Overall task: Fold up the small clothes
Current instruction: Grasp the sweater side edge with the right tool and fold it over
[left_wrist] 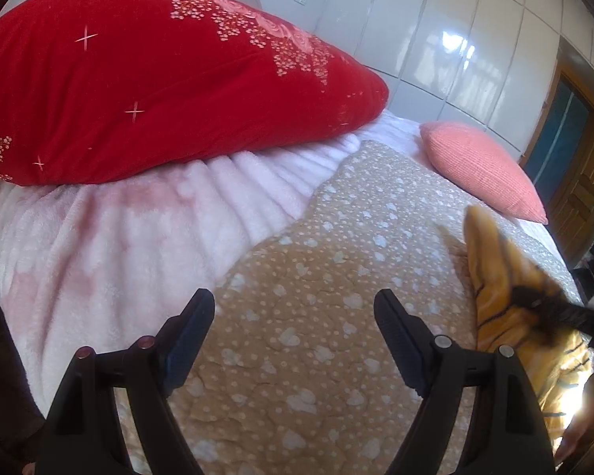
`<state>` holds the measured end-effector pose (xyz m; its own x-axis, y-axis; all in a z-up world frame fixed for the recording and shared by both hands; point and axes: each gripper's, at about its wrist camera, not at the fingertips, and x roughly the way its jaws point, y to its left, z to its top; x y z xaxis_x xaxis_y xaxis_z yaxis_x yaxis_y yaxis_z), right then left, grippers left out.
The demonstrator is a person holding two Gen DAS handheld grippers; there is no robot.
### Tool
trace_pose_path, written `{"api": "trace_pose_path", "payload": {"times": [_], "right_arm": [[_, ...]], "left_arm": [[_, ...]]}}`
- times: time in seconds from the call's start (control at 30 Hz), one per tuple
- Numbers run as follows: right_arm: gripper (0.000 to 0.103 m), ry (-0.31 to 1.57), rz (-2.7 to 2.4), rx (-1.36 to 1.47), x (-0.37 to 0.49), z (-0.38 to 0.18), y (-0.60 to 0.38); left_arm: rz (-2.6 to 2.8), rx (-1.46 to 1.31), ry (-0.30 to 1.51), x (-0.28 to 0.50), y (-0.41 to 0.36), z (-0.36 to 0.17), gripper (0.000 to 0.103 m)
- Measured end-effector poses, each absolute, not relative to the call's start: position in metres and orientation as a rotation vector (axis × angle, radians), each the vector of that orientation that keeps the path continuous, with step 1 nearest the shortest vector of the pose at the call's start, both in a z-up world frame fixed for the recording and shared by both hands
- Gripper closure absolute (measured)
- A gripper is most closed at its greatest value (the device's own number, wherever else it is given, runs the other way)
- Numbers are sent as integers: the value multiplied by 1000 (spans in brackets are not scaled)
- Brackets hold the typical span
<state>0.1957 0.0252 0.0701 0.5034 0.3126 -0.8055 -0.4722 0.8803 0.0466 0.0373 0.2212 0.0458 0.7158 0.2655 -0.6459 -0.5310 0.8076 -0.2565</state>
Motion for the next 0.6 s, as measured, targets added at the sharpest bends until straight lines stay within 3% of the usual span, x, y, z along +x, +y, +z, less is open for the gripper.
{"api": "trace_pose_path", "payload": {"times": [0.27,0.6], "right_arm": [[89,835,328,131,210,126,-163],[89,931,220,419,214,43,-321]], "left_arm": [[260,-486,656,40,169,52,21],[84,-275,733,44,71,80,21]]}}
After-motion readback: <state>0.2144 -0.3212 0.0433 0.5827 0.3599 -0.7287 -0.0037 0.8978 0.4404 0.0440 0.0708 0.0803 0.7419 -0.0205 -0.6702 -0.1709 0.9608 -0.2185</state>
